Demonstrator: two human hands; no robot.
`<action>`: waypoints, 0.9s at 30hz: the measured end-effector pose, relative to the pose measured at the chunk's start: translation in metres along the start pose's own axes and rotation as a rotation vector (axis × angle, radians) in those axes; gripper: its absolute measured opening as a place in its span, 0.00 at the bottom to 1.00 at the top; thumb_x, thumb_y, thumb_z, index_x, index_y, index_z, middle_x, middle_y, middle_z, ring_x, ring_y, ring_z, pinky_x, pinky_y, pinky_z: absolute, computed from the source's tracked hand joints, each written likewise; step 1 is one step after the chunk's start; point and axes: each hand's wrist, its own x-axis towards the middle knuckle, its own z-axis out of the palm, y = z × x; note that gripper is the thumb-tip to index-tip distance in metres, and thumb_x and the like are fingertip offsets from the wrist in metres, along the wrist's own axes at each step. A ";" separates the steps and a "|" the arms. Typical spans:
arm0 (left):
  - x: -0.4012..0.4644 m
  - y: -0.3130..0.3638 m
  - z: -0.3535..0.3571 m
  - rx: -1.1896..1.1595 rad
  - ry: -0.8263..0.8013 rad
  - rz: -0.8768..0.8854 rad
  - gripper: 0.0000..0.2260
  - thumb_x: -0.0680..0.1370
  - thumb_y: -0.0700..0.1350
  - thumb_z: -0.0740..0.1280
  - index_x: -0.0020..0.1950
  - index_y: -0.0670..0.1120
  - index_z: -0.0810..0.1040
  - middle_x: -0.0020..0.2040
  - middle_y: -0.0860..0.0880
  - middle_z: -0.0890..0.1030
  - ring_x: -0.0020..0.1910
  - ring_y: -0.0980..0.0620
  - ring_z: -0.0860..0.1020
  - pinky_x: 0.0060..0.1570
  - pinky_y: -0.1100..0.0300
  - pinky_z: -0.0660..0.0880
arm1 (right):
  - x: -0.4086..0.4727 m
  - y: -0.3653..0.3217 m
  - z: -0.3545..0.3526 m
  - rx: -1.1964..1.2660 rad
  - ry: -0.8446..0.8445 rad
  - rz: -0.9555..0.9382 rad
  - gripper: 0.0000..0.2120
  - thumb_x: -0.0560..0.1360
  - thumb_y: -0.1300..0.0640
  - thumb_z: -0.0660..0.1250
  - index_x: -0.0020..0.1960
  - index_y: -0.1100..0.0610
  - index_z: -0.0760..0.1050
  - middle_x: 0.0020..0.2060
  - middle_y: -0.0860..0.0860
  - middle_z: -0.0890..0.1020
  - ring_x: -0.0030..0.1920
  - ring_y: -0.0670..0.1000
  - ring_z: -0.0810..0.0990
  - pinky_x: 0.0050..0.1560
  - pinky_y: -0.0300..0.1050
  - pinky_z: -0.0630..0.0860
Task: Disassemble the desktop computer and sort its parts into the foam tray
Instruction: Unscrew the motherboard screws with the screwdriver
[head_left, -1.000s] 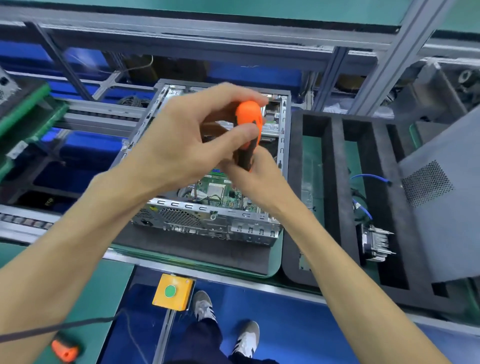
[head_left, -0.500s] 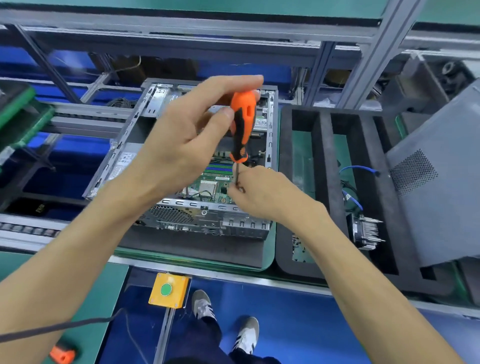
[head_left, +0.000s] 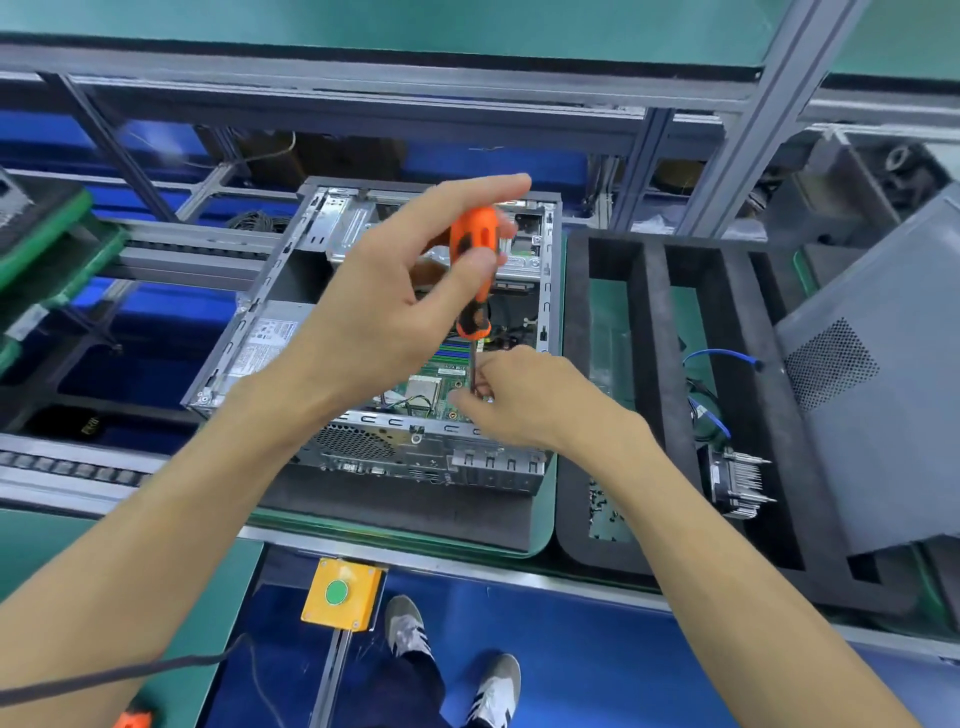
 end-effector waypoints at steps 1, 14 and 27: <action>0.001 0.001 0.001 0.074 0.040 0.016 0.14 0.81 0.42 0.66 0.66 0.50 0.75 0.54 0.46 0.78 0.51 0.48 0.79 0.50 0.51 0.79 | 0.000 -0.001 0.000 -0.021 0.036 0.015 0.22 0.82 0.39 0.57 0.37 0.54 0.71 0.33 0.50 0.76 0.39 0.56 0.75 0.40 0.49 0.71; 0.007 0.005 0.003 -0.038 -0.060 -0.032 0.15 0.83 0.42 0.62 0.69 0.47 0.74 0.53 0.47 0.82 0.51 0.46 0.83 0.50 0.47 0.81 | -0.003 0.001 0.002 0.054 0.022 0.030 0.26 0.81 0.36 0.56 0.35 0.54 0.68 0.32 0.49 0.75 0.38 0.54 0.73 0.38 0.48 0.68; 0.009 0.008 0.013 -0.008 -0.117 0.007 0.14 0.82 0.38 0.61 0.65 0.48 0.76 0.54 0.48 0.80 0.55 0.45 0.80 0.52 0.47 0.79 | -0.006 0.005 0.001 0.000 0.018 0.037 0.24 0.82 0.37 0.56 0.34 0.52 0.65 0.32 0.48 0.73 0.37 0.54 0.72 0.40 0.49 0.69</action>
